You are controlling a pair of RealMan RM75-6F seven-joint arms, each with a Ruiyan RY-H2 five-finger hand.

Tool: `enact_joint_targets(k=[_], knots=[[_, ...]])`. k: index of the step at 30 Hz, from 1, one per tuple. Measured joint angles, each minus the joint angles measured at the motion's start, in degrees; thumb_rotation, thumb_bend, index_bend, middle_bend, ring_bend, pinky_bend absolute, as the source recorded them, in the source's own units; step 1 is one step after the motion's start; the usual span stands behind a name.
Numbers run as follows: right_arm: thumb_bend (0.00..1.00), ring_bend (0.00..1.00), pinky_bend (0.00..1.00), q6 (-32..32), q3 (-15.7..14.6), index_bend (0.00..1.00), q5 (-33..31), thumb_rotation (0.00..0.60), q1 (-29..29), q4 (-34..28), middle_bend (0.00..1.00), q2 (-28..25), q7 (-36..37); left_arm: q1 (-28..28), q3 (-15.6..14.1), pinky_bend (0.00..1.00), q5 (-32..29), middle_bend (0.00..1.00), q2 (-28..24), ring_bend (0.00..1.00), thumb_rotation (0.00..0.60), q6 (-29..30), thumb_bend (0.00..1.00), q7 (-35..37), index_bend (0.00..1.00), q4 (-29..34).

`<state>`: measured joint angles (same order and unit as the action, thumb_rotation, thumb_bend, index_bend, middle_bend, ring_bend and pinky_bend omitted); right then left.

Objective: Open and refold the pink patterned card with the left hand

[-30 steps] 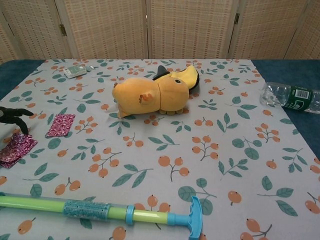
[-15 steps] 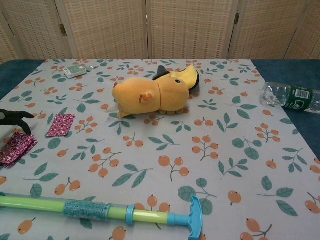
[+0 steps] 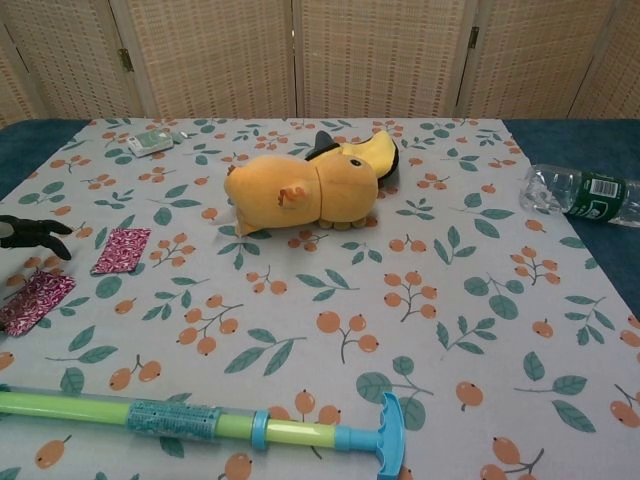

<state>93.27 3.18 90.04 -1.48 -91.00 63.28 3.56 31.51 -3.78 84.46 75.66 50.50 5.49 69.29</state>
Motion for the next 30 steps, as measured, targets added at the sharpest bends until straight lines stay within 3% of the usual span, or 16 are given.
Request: enact_joint_targets(k=[6,16,23,30], knots=[[0.23,0.00,0.00,0.2,0.1,0.00,0.3,0.600,0.1,0.2,0.00,-0.1,0.6,0.7,3.7,0.00,-3.8,0.00,-0.1,0.00,0.600,0.6,0.21,-1.1,0.22,1.6],[0.23,0.00,0.00,0.1,0.1,0.00,-0.1,0.600,-0.1,2.0,0.00,0.3,2.6,5.1,9.0,0.00,-16.7,0.00,3.0,0.00,0.600,-7.5,0.22,-7.2,0.22,1.7],[0.23,0.00,0.00,0.3,0.1,0.00,-0.5,0.600,-0.3,3.3,0.00,0.6,4.1,7.9,10.9,0.00,-25.9,0.00,5.2,0.00,0.600,-11.9,0.22,-11.9,0.20,1.2],[0.23,0.00,0.00,0.2,0.2,0.00,-0.6,0.600,-0.3,3.6,0.00,0.6,4.3,9.4,10.9,0.00,-29.5,0.00,7.0,0.00,0.600,-12.6,0.22,-15.2,0.19,0.7]])
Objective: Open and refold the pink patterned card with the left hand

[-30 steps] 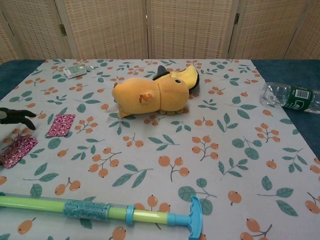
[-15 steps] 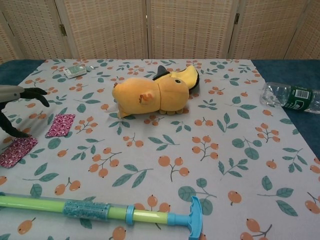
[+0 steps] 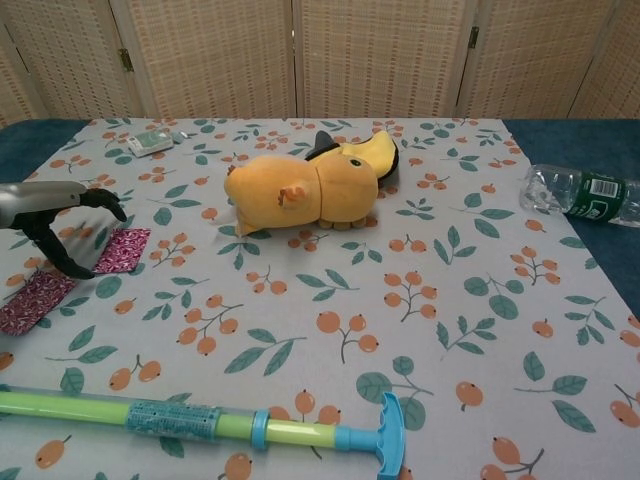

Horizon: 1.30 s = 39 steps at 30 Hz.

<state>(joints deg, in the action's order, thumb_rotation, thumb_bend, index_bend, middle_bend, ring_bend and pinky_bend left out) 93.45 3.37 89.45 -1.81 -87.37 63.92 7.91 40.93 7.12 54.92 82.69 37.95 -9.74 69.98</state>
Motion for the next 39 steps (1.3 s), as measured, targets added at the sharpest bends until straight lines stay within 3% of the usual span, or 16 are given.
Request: enact_joint_targets(k=[26,39], knots=[[0.23,0.00,0.00,0.2,-0.1,0.00,-0.6,0.600,-0.6,1.5,0.00,0.3,1.8,2.8,0.0,0.00,-6.5,0.00,3.6,0.00,0.600,-0.6,0.22,-3.2,0.21,-2.9],[0.23,0.00,0.00,0.2,-0.1,0.00,-0.8,0.600,-0.9,2.1,0.00,0.4,2.4,3.5,-0.4,0.00,-8.3,0.00,4.7,0.00,0.600,-0.2,0.22,-4.3,0.29,-3.6]])
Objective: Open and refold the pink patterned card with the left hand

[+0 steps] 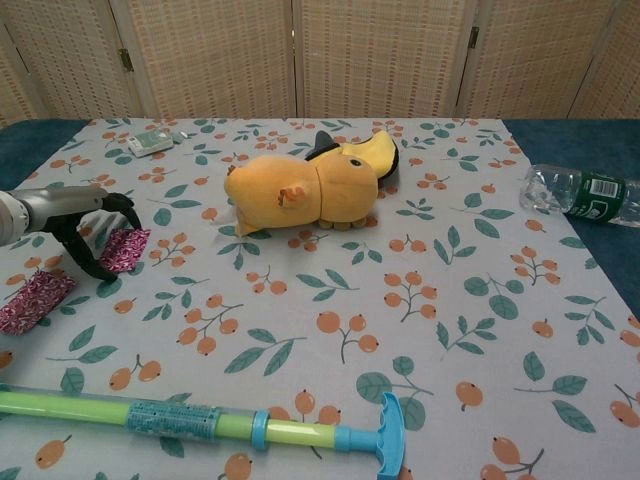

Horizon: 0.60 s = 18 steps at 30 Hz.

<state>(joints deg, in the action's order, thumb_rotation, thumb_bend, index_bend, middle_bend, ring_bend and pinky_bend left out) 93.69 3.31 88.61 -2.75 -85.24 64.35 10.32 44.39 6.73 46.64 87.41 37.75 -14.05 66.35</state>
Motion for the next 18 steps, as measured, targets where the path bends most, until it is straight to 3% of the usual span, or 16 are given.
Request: enact_joint_targets(k=[12,18], knots=[[0.23,0.00,0.00,0.1,0.1,0.00,0.1,0.600,0.0,-0.2,0.00,0.0,-0.2,-1.2,-0.3,0.00,4.6,0.00,-2.5,0.00,0.600,3.1,0.23,1.1,0.33,4.5],[0.23,0.00,0.00,0.4,-0.1,0.00,0.4,0.600,-0.2,-0.2,0.00,0.0,-0.1,-2.4,-1.3,0.00,9.8,0.00,-5.4,0.00,0.600,5.3,0.23,2.0,0.33,8.5]])
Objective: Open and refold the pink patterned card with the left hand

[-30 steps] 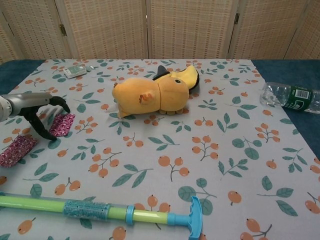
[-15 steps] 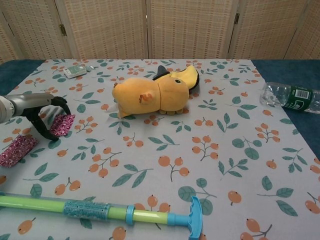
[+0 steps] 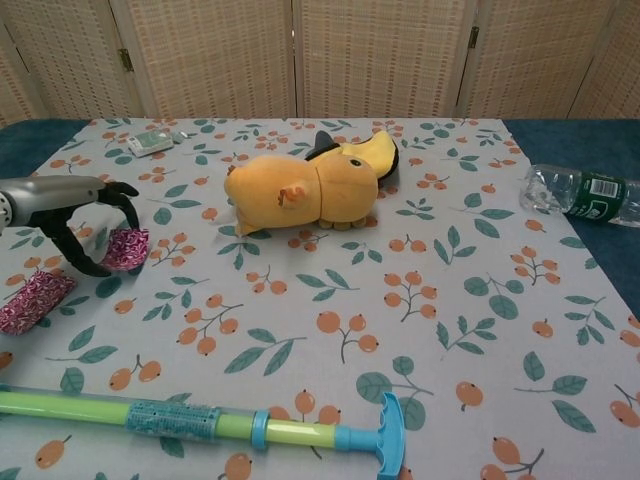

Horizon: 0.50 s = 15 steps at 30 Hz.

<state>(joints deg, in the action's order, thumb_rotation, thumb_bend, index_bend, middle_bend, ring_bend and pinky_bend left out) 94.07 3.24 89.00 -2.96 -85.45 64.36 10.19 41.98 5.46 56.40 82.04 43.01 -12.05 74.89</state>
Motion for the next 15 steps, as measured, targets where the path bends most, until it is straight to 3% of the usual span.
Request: enact_joint_targets(k=[7,15], knots=[[0.23,0.00,0.00,0.9,-0.1,0.00,0.5,0.600,-0.4,0.0,0.00,0.1,0.1,-2.7,-2.9,0.00,10.8,0.00,-4.9,0.00,0.600,4.0,0.23,3.1,0.33,4.7],[0.23,0.00,0.00,1.5,-0.2,0.00,1.2,0.600,-0.5,-0.8,0.00,-0.2,-0.7,-6.2,-6.9,0.00,22.9,0.00,-8.4,0.00,0.600,10.0,0.22,9.5,0.33,5.2]])
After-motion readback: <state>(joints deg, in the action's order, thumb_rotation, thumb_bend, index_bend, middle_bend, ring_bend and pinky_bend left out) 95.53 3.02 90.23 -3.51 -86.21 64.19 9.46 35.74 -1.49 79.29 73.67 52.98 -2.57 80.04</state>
